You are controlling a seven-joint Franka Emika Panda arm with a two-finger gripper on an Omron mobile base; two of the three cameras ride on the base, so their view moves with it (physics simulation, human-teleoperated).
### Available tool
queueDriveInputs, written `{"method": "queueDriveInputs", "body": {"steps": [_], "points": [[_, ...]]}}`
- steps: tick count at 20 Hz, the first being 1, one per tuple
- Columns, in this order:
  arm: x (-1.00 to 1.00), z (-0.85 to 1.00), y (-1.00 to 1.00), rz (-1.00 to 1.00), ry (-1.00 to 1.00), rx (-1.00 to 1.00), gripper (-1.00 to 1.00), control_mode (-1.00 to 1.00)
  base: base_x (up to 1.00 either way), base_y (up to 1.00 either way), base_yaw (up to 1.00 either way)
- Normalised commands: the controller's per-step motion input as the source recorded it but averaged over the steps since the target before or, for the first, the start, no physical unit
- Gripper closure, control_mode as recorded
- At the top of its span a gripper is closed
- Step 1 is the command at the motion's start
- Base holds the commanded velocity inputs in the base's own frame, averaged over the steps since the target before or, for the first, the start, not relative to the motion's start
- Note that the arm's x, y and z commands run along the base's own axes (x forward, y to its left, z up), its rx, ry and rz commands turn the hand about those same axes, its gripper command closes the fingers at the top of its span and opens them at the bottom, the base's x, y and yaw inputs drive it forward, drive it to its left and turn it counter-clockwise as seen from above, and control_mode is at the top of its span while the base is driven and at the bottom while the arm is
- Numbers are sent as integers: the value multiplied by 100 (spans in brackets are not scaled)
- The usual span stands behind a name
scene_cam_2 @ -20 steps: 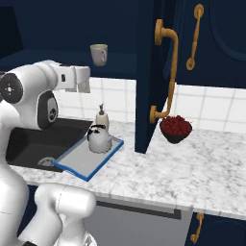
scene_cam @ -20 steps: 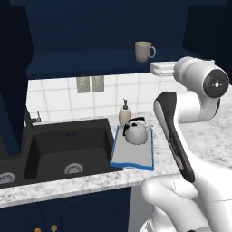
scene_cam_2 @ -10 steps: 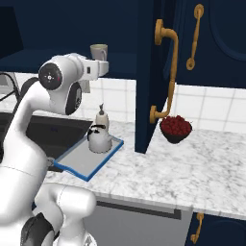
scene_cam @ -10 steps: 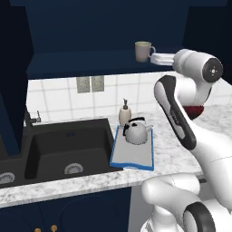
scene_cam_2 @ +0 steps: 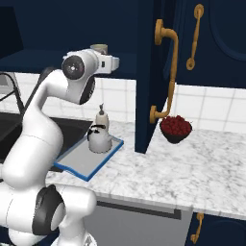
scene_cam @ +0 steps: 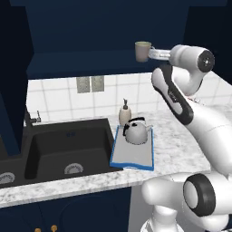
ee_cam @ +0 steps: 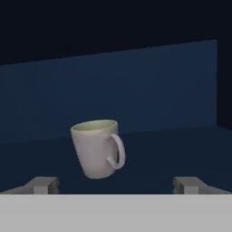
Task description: Pick the kettle from the counter and place it on the tray. Then pick the mug from the cabinet and place it on the tray. Then close the cabinet doors.
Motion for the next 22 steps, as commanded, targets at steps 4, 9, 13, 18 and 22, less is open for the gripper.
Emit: {"method": "queueDriveInputs", "body": {"steps": [4,9,13,18,22], "points": [[46,0,-2,13,0,0,-100,-100,0,0,0],[33,0,-11,3,0,0,-100,-100,0,0,0],[30,0,-1,1,0,0,-100,-100,0,0,0],[27,-1,2,10,0,0,-100,-100,0,0,0],[27,-5,0,14,0,0,-100,-100,0,0,0]]}}
